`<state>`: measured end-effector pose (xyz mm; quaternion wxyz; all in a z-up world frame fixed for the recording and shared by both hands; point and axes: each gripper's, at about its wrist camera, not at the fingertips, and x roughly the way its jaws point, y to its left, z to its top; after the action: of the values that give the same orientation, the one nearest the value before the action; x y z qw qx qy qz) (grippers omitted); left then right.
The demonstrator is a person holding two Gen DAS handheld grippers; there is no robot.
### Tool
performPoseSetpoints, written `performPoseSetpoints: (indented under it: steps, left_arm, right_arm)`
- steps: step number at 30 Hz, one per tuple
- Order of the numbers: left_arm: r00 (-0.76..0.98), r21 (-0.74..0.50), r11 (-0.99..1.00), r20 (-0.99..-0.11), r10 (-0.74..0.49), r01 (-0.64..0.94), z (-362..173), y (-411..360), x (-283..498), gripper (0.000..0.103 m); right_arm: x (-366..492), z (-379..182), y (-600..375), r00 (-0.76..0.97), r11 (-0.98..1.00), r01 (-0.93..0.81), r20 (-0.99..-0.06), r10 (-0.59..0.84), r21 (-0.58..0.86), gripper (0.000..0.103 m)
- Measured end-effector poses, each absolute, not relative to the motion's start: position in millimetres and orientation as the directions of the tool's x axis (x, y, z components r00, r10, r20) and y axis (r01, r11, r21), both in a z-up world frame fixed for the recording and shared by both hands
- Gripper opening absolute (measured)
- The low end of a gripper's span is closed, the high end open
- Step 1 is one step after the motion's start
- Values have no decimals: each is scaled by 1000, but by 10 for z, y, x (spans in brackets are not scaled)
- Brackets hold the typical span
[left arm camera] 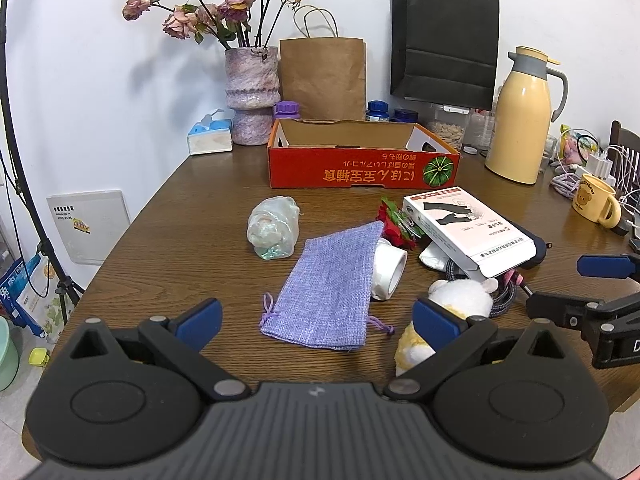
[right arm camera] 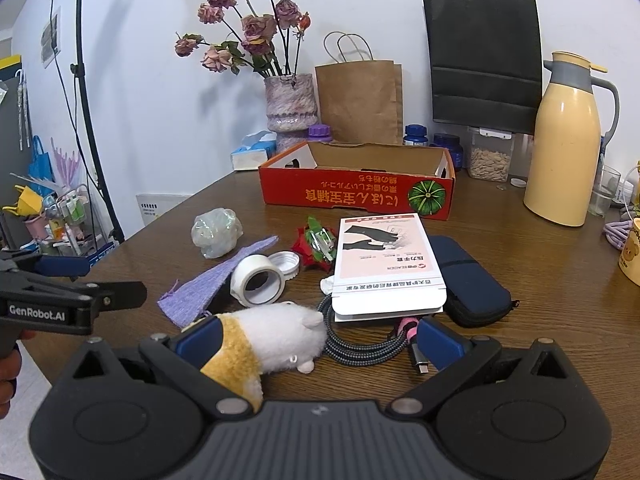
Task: Flip cup upright
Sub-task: 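Move the right gripper toward the white-and-yellow plush toy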
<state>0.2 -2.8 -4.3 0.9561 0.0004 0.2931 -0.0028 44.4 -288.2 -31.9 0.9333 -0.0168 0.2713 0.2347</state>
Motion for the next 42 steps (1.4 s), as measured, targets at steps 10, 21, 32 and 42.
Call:
performPoseSetpoints:
  steps: [10,21,32,42]
  left_arm:
    - [828,-2,1000,-561,-6,6,-40,-24,2,103]
    - [828,-5,1000,-561,-6,3,-57,-11,10,103]
    - [827,-7,1000,-562,-6,2,-61,-8,7,103]
    - [827,-6,1000,-562,-4,0,-74,6,4,103]
  right_arm:
    - [441,-324,-2870,743,889,-447,-515,429,95,103]
    - [438,-329,-2858,743,890,-447,-515,428,95,103]
    - [438,-333,-2853,743,889,-447,-515,428,95,103]
    - [434,-339,-2836,741,888,-450,-516,430,95,103]
